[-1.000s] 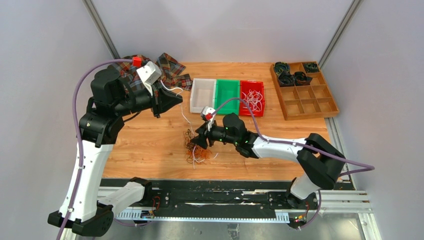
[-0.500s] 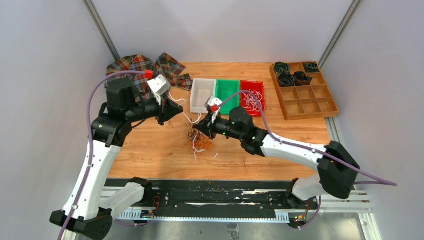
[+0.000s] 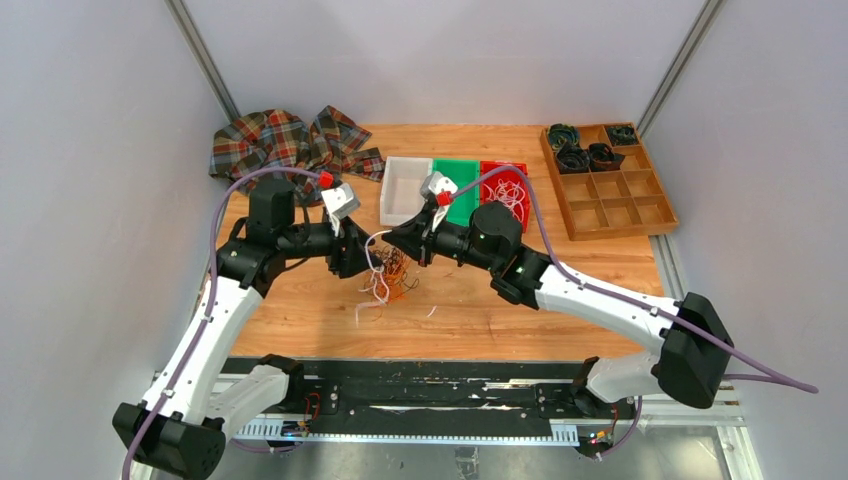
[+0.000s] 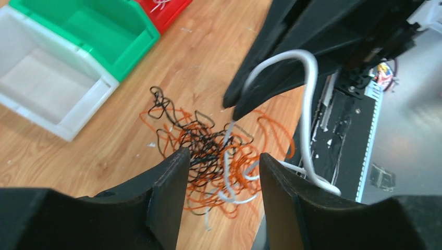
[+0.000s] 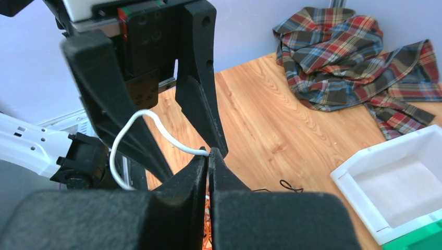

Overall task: Untangle the cables
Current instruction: Untie the cable.

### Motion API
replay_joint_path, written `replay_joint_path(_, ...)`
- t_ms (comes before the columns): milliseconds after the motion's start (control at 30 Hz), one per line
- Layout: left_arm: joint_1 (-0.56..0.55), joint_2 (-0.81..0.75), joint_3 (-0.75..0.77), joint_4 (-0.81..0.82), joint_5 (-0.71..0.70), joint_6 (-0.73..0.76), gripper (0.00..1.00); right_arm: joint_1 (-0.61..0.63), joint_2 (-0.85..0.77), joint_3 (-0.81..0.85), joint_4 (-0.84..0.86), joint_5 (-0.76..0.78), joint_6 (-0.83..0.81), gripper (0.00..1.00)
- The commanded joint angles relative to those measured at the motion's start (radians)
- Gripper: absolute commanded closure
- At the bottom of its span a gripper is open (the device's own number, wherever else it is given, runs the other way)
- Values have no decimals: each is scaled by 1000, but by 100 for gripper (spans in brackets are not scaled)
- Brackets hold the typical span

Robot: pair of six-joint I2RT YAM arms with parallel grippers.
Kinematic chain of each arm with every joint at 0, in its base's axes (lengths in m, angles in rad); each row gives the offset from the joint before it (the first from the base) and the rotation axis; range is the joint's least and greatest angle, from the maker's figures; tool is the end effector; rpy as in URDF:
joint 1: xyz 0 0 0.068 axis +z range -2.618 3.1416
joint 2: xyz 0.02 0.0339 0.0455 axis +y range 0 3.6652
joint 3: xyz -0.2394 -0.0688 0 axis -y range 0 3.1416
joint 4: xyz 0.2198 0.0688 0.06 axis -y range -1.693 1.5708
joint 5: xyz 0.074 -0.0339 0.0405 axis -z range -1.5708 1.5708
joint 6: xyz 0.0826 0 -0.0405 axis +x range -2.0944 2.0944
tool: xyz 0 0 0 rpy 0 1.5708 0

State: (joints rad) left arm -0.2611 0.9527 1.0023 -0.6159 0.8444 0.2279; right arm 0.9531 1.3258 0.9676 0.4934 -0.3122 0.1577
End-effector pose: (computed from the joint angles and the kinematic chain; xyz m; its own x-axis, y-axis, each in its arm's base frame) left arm 0.1836 -0.1130 0.3103 -0.3285 0.2431 -0.9127 0.8779 0.4351 -0.2000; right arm 0.1762 0.2919 0.3455 -0.0724 0.1561 -0.9851 -0.9525 0.2820 0.1147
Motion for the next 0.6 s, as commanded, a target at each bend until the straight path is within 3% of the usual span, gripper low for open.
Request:
replay_joint_path(0, 6, -23, -7, 14, 144, 50, 43, 8, 15, 35, 9, -42, 46, 99)
replay_joint_path(300, 5, -16, -36, 32, 146, 67, 43, 17, 40, 51, 61, -103, 135, 99)
replay_joint_path(567, 5, -14, -56, 165, 145, -93, 53, 40, 72, 67, 79, -132, 194, 99)
